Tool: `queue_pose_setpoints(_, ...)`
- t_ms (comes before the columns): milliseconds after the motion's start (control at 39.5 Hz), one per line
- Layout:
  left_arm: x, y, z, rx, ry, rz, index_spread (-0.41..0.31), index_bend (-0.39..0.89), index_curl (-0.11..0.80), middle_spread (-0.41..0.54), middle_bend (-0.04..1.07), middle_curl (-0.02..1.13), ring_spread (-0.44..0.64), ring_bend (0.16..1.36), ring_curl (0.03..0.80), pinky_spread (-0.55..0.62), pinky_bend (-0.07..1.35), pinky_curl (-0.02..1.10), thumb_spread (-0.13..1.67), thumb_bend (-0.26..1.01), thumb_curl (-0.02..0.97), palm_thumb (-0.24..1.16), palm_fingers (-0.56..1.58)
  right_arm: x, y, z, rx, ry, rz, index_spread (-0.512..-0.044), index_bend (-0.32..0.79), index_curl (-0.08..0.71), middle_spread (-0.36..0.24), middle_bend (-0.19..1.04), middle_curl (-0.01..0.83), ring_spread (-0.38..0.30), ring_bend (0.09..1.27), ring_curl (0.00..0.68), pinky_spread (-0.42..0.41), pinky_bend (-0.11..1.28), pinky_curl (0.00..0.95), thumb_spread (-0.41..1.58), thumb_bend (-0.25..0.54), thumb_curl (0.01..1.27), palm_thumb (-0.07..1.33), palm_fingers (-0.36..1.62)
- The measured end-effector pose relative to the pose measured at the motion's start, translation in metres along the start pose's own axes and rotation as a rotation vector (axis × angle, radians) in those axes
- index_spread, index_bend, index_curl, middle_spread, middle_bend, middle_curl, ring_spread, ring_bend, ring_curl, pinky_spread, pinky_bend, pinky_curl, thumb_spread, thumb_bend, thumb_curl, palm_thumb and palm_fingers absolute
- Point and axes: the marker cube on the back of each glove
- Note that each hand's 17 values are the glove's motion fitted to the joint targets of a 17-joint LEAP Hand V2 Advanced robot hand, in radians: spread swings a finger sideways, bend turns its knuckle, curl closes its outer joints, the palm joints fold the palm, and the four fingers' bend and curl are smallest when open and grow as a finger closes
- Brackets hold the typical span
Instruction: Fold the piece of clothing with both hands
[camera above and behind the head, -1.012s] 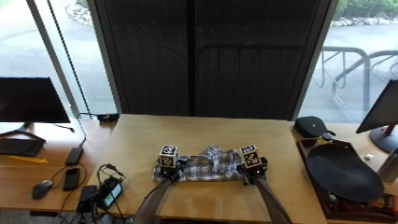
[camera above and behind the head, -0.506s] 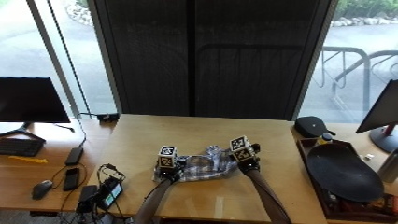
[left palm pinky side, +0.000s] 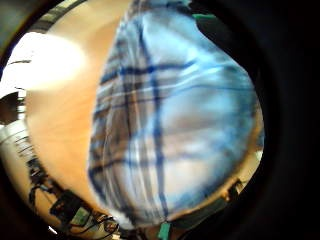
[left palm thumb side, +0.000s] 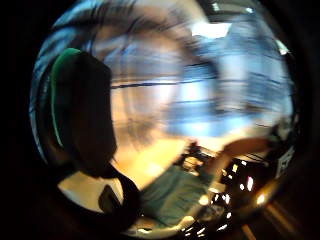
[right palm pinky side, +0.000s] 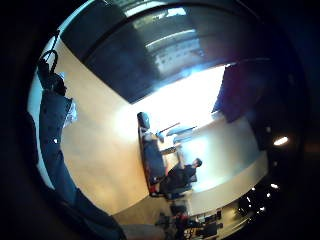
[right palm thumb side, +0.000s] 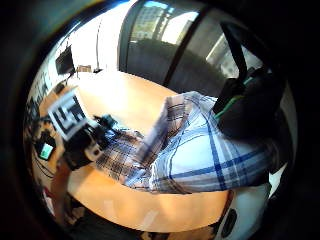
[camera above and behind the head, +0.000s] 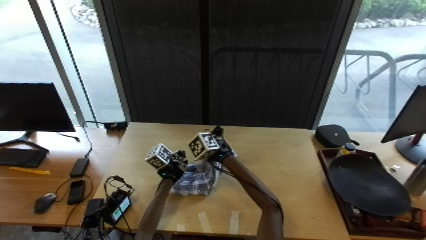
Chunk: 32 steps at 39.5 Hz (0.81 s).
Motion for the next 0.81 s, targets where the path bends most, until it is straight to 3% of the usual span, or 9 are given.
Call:
queue_pose_setpoints(51,0.011,0.003,-0.037,0.144,0.114,0.079,-0.103,0.16,0.322,0.110,0.16,0.34,0.38,0.59,0.343,0.38,0.72,0.40,1.55,0.03,0.159,0.07,0.00,-0.016,-0.006,-0.006,0.001,0.108,-0.049,-0.347,0.20,0.392,-0.285,0.16,0.361,-0.282,0.54,0.416,-0.363,0.62,0.357,0.71,-0.027,0.59,1.05,1.18)
queue_pose_setpoints(101,0.017,0.009,-0.077,0.278,0.135,0.112,-0.098,0.20,0.338,0.112,0.18,0.34,0.37,0.58,0.338,0.37,0.70,0.39,1.58,0.07,0.177,0.14,0.05,-0.045,-0.023,-0.009,0.075,0.138,-0.080,-0.347,0.19,0.398,-0.288,0.16,0.360,-0.287,0.53,0.418,-0.365,0.61,0.358,0.70,-0.029,0.60,1.04,1.19)
queue_pose_setpoints(253,-0.009,0.027,-0.181,0.501,-0.088,-0.097,-0.098,0.19,0.354,0.080,0.25,0.36,0.33,0.58,0.324,0.36,0.61,0.36,1.61,0.16,0.224,0.29,0.20,-0.114,-0.052,-0.026,0.225,0.090,-0.109,-0.353,0.18,0.411,-0.298,0.16,0.361,-0.304,0.51,0.419,-0.375,0.60,0.358,0.67,-0.034,0.61,1.02,1.20)
queue_pose_setpoints(379,-0.006,0.049,-0.234,0.555,-0.166,-0.153,-0.102,0.18,0.364,0.062,0.26,0.38,0.31,0.56,0.325,0.36,0.57,0.35,1.60,0.20,0.251,0.36,0.23,-0.147,-0.058,-0.039,0.257,-0.027,-0.083,-0.361,0.13,0.397,-0.304,0.16,0.361,-0.318,0.52,0.422,-0.366,0.62,0.366,0.69,-0.040,0.60,0.99,1.17)
queue_pose_setpoints(455,-0.007,0.052,-0.245,0.554,-0.219,-0.155,-0.103,0.17,0.366,0.055,0.25,0.38,0.30,0.55,0.323,0.35,0.55,0.35,1.60,0.22,0.262,0.39,0.24,-0.159,-0.059,-0.040,0.241,-0.099,-0.069,-0.371,0.06,0.359,-0.309,0.16,0.361,-0.324,0.53,0.422,-0.352,0.66,0.376,0.73,-0.038,0.59,0.96,1.11)
queue_pose_setpoints(506,-0.008,0.053,-0.247,0.549,-0.252,-0.156,-0.103,0.17,0.366,0.051,0.25,0.39,0.30,0.55,0.321,0.35,0.54,0.35,1.60,0.23,0.268,0.40,0.24,-0.170,-0.062,-0.044,0.251,-0.220,-0.063,-0.374,-0.05,0.303,-0.309,0.17,0.365,-0.333,0.56,0.430,-0.345,0.72,0.390,0.80,-0.062,0.56,0.90,1.05)
queue_pose_setpoints(582,-0.007,0.055,-0.243,0.525,-0.289,-0.158,-0.104,0.16,0.366,0.048,0.24,0.39,0.29,0.54,0.320,0.35,0.53,0.34,1.60,0.24,0.275,0.41,0.25,-0.178,-0.062,-0.040,0.213,-0.367,-0.058,-0.377,-0.07,0.251,-0.310,0.19,0.374,-0.337,0.59,0.435,-0.339,0.74,0.395,0.85,-0.069,0.53,0.83,1.02)
queue_pose_setpoints(708,-0.011,0.049,-0.223,0.467,-0.332,-0.162,-0.104,0.15,0.364,0.039,0.23,0.39,0.28,0.54,0.317,0.35,0.52,0.34,1.59,0.25,0.282,0.41,0.25,-0.151,-0.043,-0.011,-0.009,-0.427,-0.080,-0.376,-0.01,0.197,-0.301,0.20,0.388,-0.333,0.59,0.433,-0.313,0.74,0.399,0.94,-0.072,0.48,0.68,0.98)
queue_pose_setpoints(810,-0.013,0.040,-0.206,0.429,-0.371,-0.155,-0.104,0.15,0.360,0.034,0.22,0.39,0.27,0.53,0.315,0.35,0.52,0.34,1.59,0.25,0.286,0.41,0.25,-0.125,-0.046,0.007,0.007,-0.521,-0.050,-0.369,0.11,0.227,-0.244,0.18,0.391,-0.259,0.49,0.423,-0.162,0.66,0.398,1.08,-0.044,0.44,0.59,0.72)
